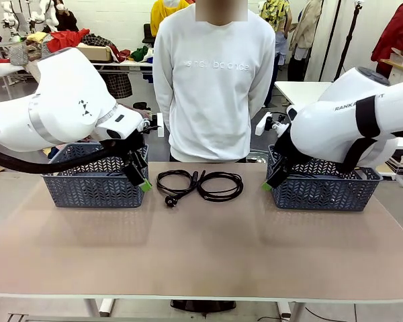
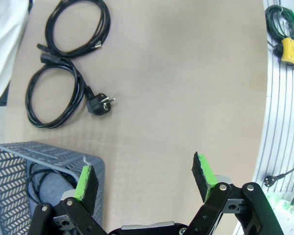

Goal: Organize the cables according to human instructions.
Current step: Pick up a bundle of cables and place it in the basket indicated by the human.

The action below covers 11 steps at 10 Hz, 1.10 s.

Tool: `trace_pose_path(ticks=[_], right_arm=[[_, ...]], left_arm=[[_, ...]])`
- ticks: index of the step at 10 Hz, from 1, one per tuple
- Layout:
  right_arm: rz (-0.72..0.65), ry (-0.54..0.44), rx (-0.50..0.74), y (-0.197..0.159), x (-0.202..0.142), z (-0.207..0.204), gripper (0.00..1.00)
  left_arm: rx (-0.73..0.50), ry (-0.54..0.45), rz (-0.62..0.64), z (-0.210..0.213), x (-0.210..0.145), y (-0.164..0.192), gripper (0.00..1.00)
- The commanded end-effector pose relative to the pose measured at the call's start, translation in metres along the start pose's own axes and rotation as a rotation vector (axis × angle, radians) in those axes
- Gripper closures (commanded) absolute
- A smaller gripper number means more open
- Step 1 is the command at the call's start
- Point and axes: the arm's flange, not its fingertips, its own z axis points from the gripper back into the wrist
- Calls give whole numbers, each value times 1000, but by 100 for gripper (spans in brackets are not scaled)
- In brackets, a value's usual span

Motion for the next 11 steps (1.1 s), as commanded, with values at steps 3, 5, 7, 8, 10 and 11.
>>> trace_pose_path(ticks=[3,5,7,8,10,11], right_arm=[[0,0,0,0,0,0,0],[0,0,0,0,0,0,0],[0,0,0,0,0,0,0],[0,0,0,0,0,0,0],[0,0,0,0,0,0,0],[0,0,0,0,0,0,0]], left_arm=[[2,0,2,1,-2,0,0],[2,0,2,1,-2,0,0],[2,0,2,1,-2,0,0],[2,0,2,1,-2,0,0],[2,0,2,1,-2,0,0],[2,0,2,1,-2,0,0]])
